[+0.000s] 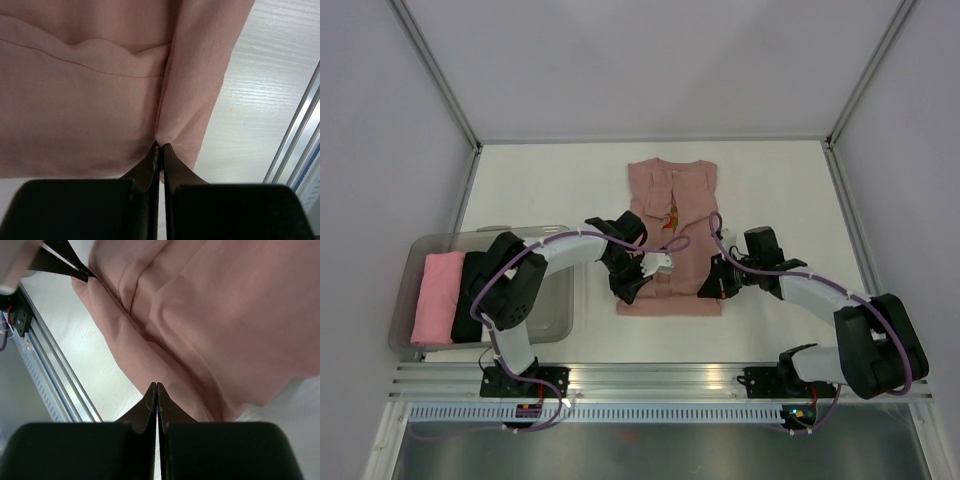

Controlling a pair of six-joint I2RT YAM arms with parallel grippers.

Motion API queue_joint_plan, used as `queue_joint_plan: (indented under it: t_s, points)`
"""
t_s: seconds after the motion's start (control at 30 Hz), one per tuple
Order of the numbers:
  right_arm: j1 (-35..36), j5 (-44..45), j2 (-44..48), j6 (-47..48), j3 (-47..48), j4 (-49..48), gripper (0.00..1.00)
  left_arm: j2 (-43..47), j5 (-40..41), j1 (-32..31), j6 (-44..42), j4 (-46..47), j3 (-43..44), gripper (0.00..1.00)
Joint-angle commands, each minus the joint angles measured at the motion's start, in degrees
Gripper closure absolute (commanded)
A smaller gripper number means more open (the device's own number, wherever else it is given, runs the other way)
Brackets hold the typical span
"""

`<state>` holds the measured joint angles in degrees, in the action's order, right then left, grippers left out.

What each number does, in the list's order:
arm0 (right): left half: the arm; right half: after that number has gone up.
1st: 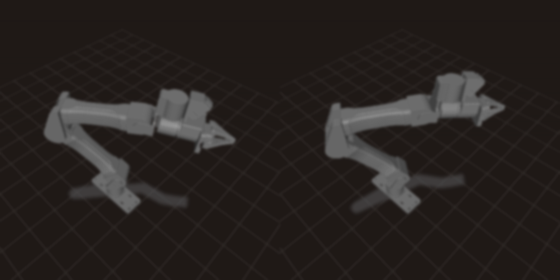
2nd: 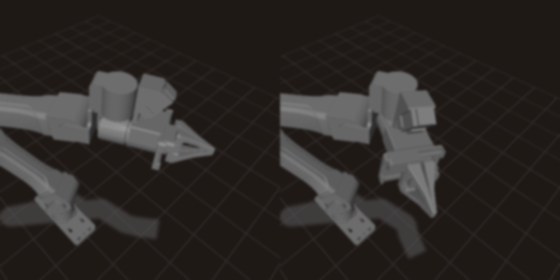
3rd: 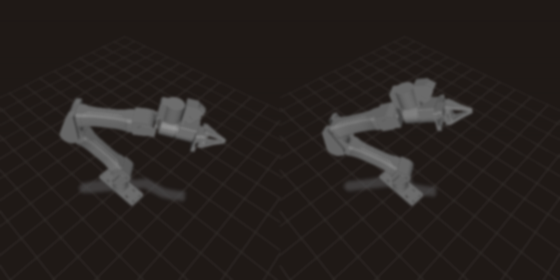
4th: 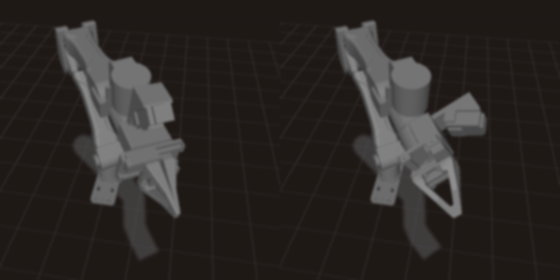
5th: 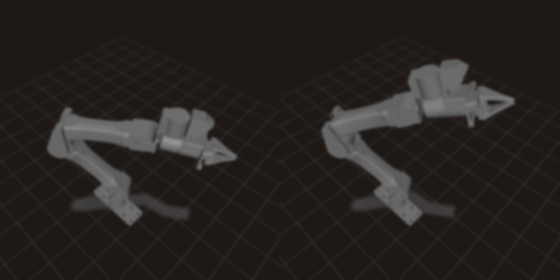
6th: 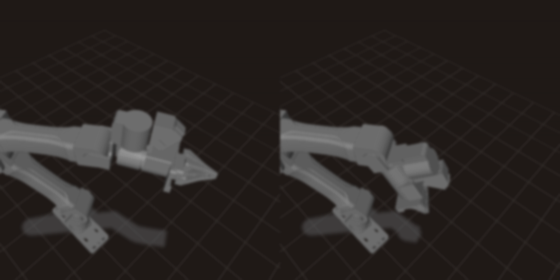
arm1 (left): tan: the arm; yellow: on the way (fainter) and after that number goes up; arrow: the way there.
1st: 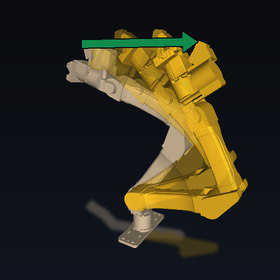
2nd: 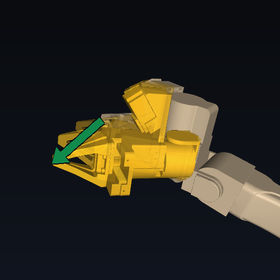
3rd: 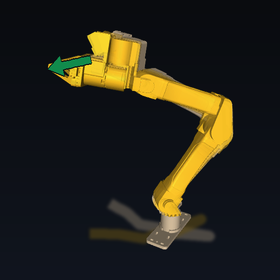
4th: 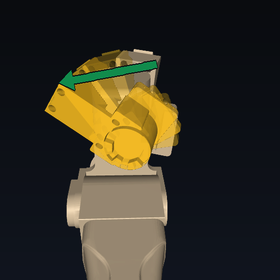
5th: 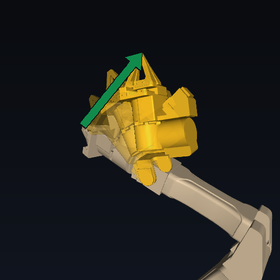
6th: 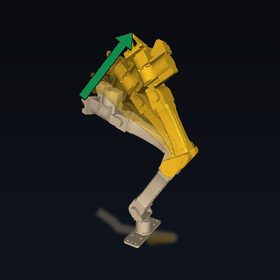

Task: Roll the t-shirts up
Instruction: Roll the tshirt

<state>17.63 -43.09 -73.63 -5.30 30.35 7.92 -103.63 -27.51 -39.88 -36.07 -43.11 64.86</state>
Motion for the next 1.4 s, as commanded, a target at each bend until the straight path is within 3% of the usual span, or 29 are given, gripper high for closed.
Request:
queue_joint_plan:
  t_s: [0.0, 0.17, 0.43, 0.5, 0.63, 0.73, 0.83, 1.0, 1.37]
  points:
    - [0.39, -2.0, -2.92, -2.34, 0.33, -1.33, 1.0, -0.61, 0.26, 0.24, 3.11, 2.07, 1.94, 0.98]
    - [0.48, -1.3, -6.35, -2.52, 2.6, 1.13, 1.0, -0.69, 1.58, 0.76, 2.85, 2.77, 0.71, 0.98]
    - [0.48, 7.84, -11.79, -5.07, 5.15, 5.17, 1.0, -0.17, 3.95, 0.77, 2.94, 3.3, 0.44, 0.96]
    - [0.39, 8.2, -13.99, -5.25, 6.12, 7.36, 1.0, 1.67, 5.18, 0.77, 3.2, 3.21, 0.7, 0.87]
    - [0.48, 8.64, -15.67, -5.25, 7.79, 8.51, 1.0, 8.17, 4.92, 0.77, 1.71, 3.21, 0.79, 0.59]
    - [0.39, 9.52, -15.76, -5.42, 8.32, 8.86, 1.0, 12.91, 3.78, 0.68, -0.22, 3.12, 0.44, 0.52]
    - [0.39, 9.17, -17.33, -5.95, 8.85, 9.57, 1.0, 15.91, 5.17, -2.55, -2.85, 3.21, -1.83, 0.51]
    - [0.39, 9.08, -18.4, -6.3, 8.94, 9.57, 1.0, 18.9, 18.53, -11.27, -5.93, 12.78, -13.43, 0.51]
    - [0.39, 9.52, -16.64, -5.51, 8.32, 9.22, 1.0, 16.62, 22.15, -14.0, -7.26, 19.82, -17.49, 0.5]
